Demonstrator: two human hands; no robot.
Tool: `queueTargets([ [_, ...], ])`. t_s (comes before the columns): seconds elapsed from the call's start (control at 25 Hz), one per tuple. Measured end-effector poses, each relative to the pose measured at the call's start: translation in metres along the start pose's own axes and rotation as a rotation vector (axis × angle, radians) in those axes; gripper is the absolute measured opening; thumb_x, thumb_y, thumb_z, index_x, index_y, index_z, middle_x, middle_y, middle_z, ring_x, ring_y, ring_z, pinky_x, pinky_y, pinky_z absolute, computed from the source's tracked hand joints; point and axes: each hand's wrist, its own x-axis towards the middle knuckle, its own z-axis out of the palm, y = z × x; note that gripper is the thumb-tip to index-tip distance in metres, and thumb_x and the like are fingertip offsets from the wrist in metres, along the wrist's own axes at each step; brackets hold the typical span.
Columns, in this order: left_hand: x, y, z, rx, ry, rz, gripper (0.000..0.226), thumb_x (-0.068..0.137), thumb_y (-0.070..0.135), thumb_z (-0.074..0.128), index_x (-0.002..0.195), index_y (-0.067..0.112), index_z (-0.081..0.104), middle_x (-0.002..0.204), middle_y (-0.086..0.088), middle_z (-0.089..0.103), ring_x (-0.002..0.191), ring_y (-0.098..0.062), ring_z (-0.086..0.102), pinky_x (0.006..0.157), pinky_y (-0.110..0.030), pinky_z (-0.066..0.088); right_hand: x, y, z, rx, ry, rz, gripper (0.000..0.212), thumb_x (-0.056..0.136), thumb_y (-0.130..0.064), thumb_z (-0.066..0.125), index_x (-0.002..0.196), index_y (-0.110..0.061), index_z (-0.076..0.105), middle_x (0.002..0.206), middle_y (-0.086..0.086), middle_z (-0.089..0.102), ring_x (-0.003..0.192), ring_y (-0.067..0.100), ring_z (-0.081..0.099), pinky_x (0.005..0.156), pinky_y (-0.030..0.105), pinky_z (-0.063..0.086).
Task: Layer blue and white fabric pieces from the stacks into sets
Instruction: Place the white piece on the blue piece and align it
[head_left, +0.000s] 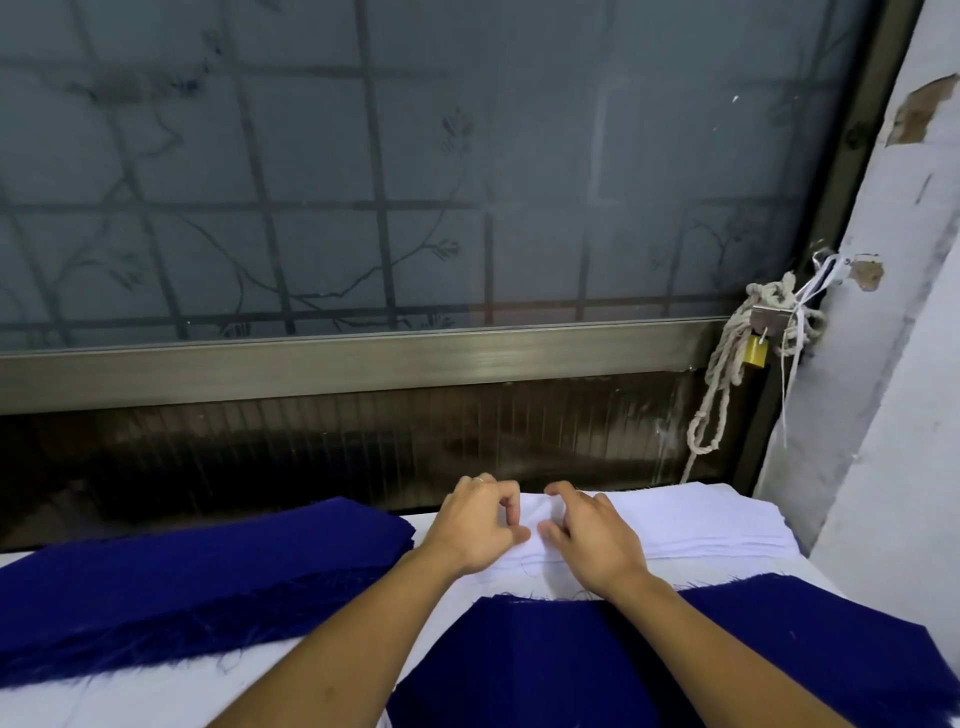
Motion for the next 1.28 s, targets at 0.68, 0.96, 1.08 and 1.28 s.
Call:
queueTargets([
  [0.68,0.005,0.001,-0.005,-0.618,0.115,-0.325,0.039,0.080,0.001,0.083,0.101,0.025,0.062,0.110,0.000,0.064,0.100,-0.010,0.064,0.070,-0.015,0.049,-0.001,0.007,-0.013,0.143,-0.032,0.077,0.024,0.099,-0.028,0.064,0.118,-0.031,0.050,0.083,-0.012,0.062,0.080,0.009,0.060,0.074,0.023,0.056],
  [0.96,0.002,0.004,-0.010,-0.537,0.159,-0.258,0.032,0.081,0.001,0.083,0.095,0.023,0.063,0.078,0.000,0.073,0.074,-0.005,0.071,0.067,-0.012,0.054,-0.001,0.005,-0.011,0.265,-0.023,0.012,0.024,0.098,-0.031,0.063,0.119,-0.039,0.054,0.083,-0.014,0.063,0.078,0.009,0.063,0.075,0.026,0.059],
  [1.08,0.003,0.010,-0.013,-0.441,0.162,-0.160,0.024,0.083,0.004,0.082,0.088,0.021,0.065,0.071,0.000,0.069,0.069,-0.002,0.068,0.073,-0.019,0.054,0.000,0.003,-0.011,0.331,0.030,-0.007,0.018,0.097,-0.033,0.065,0.110,-0.042,0.056,0.081,-0.013,0.065,0.078,0.009,0.064,0.075,0.029,0.060],
  [1.28,0.001,0.011,-0.015,-0.361,0.134,-0.087,0.015,0.087,0.011,0.079,0.092,0.021,0.069,0.073,0.003,0.067,0.069,0.003,0.063,0.068,-0.012,0.045,0.007,-0.003,-0.014,0.334,0.079,-0.009,0.014,0.095,-0.032,0.069,0.090,-0.040,0.058,0.074,-0.012,0.065,0.072,0.011,0.064,0.067,0.026,0.058],
])
